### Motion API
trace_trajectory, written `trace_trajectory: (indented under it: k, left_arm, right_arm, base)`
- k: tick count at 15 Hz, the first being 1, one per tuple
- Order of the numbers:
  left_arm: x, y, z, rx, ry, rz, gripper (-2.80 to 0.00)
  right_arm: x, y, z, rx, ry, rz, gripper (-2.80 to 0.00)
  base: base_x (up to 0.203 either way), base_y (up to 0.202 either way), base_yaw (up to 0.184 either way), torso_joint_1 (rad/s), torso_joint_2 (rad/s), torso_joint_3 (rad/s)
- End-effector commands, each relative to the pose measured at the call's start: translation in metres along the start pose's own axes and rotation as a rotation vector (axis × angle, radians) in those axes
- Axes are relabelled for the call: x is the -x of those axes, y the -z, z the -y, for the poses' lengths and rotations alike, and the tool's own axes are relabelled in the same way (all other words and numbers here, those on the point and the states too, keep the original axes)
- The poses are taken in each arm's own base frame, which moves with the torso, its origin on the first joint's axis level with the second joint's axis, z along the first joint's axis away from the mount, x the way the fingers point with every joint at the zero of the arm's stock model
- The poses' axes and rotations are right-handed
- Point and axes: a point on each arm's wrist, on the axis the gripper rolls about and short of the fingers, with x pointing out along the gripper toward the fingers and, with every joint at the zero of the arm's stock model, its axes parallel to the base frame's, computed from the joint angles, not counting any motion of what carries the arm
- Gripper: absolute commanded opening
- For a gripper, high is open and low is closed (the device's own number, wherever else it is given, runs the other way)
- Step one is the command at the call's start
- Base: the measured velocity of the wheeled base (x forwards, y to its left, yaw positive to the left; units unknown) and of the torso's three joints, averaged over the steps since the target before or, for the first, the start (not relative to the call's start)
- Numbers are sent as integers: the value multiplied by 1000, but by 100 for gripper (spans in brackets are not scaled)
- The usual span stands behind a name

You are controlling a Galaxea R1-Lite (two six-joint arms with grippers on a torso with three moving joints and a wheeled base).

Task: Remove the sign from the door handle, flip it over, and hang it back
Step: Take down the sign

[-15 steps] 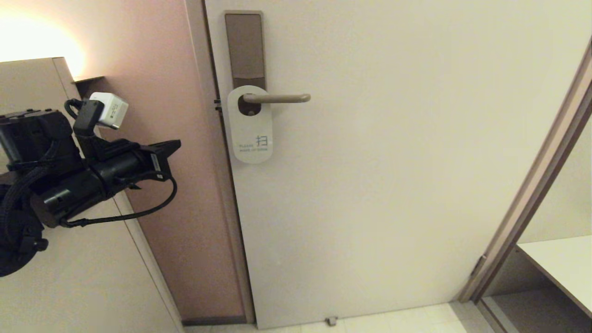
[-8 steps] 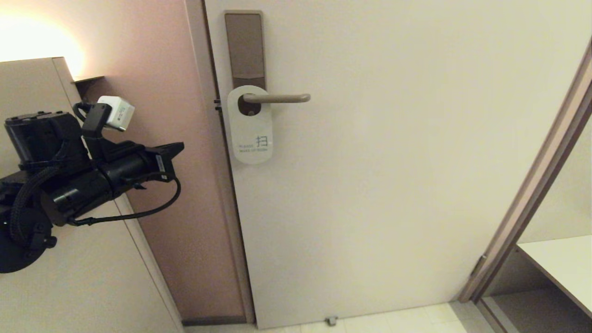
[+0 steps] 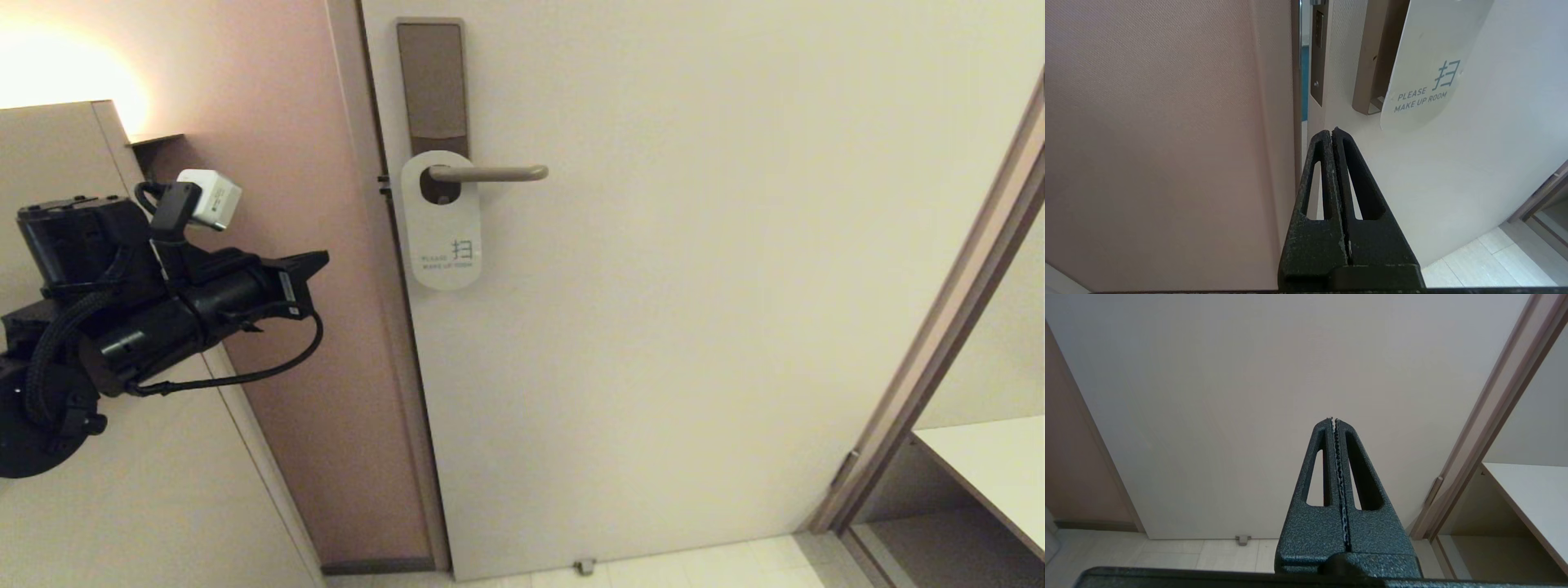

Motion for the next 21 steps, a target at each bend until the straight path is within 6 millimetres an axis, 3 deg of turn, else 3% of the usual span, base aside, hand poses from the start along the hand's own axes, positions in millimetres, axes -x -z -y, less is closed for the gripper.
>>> trace_trajectory:
  k: [1, 2, 3, 17, 21]
  left_arm:
    - [-2, 1, 1, 0, 5, -2, -280]
    - [-1, 1, 2, 1, 8, 0, -280]
    - [-2, 1, 2, 2, 10, -2, 0]
    - [-1, -6, 16, -20, 67, 54, 0]
    - [-2, -4, 18, -22, 206, 46, 0]
  right_arm:
    - [0, 0, 0, 1, -2, 0, -280]
    - [0, 0, 0, 1, -2, 0, -280]
    - [0, 0, 0, 1, -1, 0, -280]
    - [0, 0, 0, 1, -1, 0, -280]
    - [0, 0, 0, 1, -1, 0, -280]
  base:
    - [0, 0, 0, 0, 0, 0]
    - [0, 0, 0, 0, 0, 0]
    - [0, 0, 0, 0, 0, 0]
    - [0, 0, 0, 0, 0, 0]
    - [0, 0, 0, 0, 0, 0]
